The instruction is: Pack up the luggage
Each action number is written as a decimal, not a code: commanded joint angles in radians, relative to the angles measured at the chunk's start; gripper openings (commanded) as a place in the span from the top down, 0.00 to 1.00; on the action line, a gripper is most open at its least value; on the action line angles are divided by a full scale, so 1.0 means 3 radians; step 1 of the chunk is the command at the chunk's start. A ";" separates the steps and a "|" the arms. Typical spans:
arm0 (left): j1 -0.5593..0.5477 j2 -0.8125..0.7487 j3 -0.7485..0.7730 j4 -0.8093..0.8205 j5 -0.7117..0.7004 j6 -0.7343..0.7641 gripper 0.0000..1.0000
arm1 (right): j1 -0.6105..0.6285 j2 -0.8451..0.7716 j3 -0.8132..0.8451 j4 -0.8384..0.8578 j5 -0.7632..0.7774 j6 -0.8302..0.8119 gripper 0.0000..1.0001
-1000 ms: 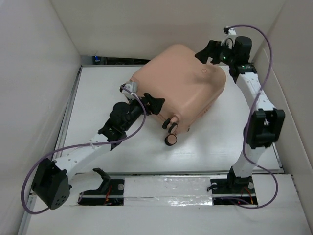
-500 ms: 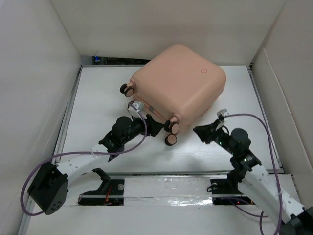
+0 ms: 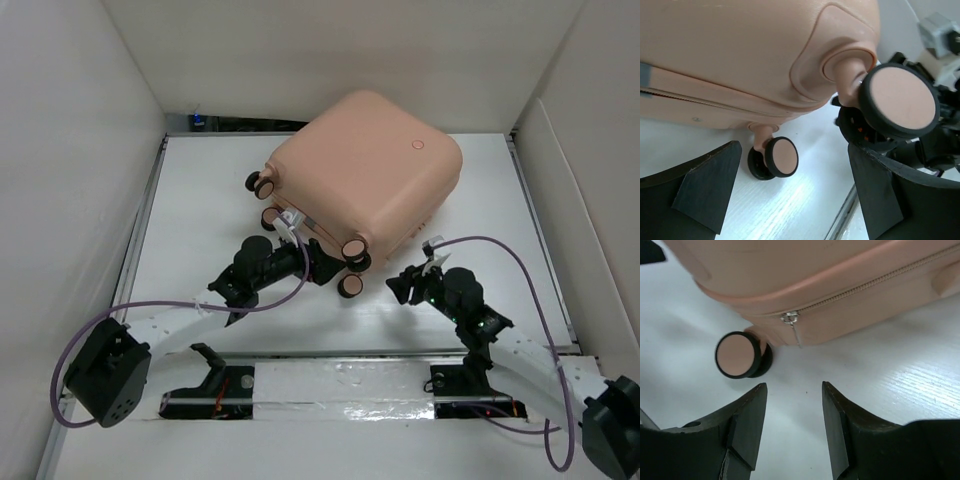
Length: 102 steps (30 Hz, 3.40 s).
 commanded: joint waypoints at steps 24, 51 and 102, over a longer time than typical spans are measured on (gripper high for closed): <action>-0.0027 0.0043 0.0126 0.0584 0.0424 -0.0239 0.01 | -0.0177 0.1355 0.0494 0.1467 0.0000 -0.0259 0.70; -0.0395 0.1224 0.1118 0.1674 0.0690 -0.0893 0.06 | 0.1465 0.1456 0.0627 0.1280 0.0608 0.0466 1.00; 0.1001 0.0344 0.1670 -0.1956 -0.1570 0.1278 0.01 | 0.1061 0.0778 0.0039 0.1943 0.0394 0.0595 1.00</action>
